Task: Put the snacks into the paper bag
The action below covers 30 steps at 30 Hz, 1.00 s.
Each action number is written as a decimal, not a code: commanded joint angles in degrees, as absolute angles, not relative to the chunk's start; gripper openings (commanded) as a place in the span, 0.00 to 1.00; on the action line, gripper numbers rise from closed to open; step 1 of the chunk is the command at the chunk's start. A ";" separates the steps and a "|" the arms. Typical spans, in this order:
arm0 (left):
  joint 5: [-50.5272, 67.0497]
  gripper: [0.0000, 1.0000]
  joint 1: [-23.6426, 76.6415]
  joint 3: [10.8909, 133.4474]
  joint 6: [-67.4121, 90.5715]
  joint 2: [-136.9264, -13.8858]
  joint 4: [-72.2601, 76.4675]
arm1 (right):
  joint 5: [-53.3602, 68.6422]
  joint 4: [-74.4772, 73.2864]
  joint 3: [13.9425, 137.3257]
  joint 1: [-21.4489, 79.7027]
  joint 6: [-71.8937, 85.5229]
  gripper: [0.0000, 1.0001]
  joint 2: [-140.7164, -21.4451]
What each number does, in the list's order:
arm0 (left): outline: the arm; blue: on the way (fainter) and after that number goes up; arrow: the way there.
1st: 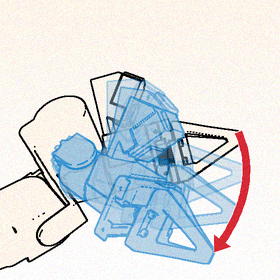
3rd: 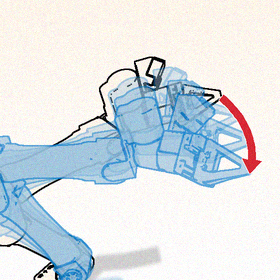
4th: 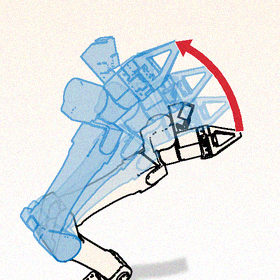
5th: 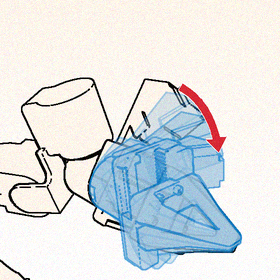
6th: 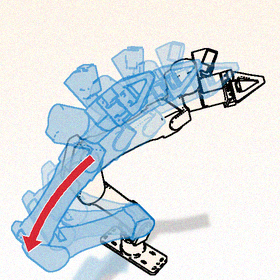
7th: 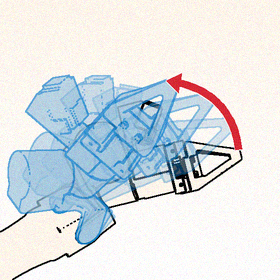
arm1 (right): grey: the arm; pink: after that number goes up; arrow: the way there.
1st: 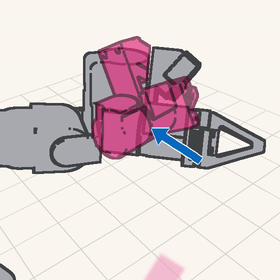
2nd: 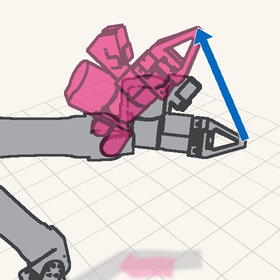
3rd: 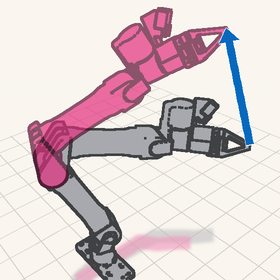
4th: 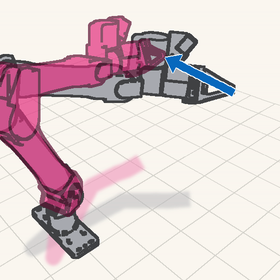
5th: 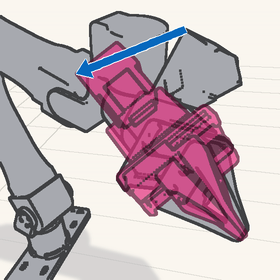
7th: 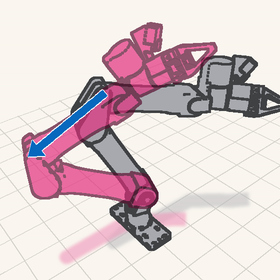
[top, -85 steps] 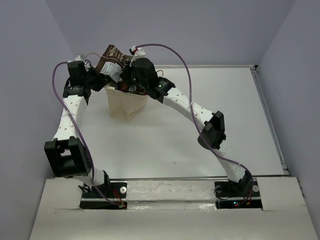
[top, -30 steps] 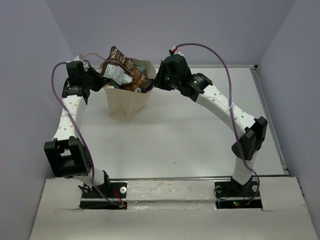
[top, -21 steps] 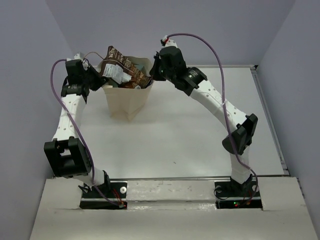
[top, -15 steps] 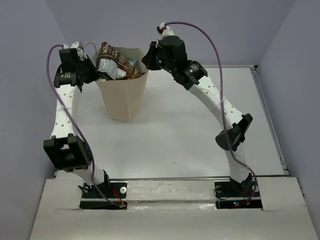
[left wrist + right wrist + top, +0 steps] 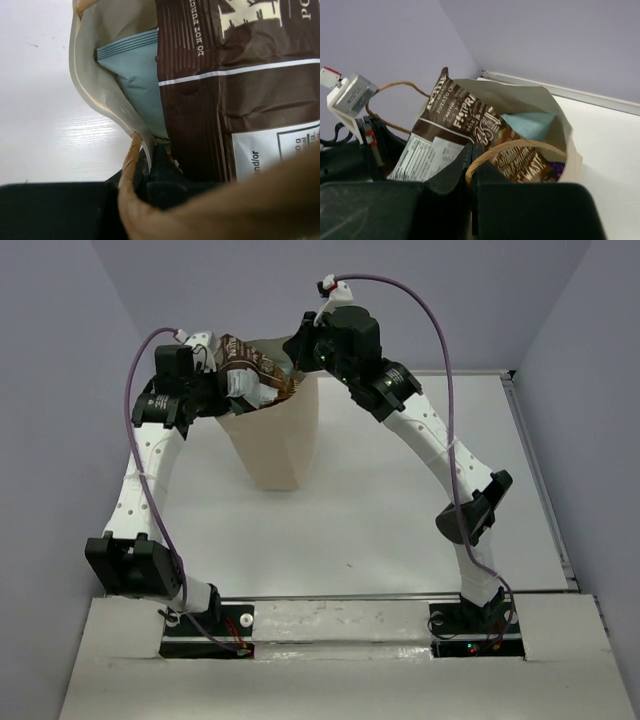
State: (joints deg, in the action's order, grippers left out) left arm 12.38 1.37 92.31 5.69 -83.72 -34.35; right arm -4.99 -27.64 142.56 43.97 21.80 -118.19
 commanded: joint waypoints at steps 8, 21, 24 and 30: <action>8.18 0.01 5.18 86.14 1.31 -81.04 -24.80 | -0.44 -14.94 128.76 42.10 27.69 0.01 -115.04; 5.36 0.68 4.40 91.40 1.41 -75.94 -26.63 | 3.51 -15.91 131.46 40.96 24.26 0.01 -115.31; 6.15 0.99 2.90 93.33 2.28 -76.02 -28.55 | 3.43 -17.49 133.50 40.96 22.42 0.01 -116.37; 4.22 0.99 -0.08 96.06 1.49 -76.38 -27.69 | 6.85 -17.84 133.42 40.96 21.27 0.01 -116.98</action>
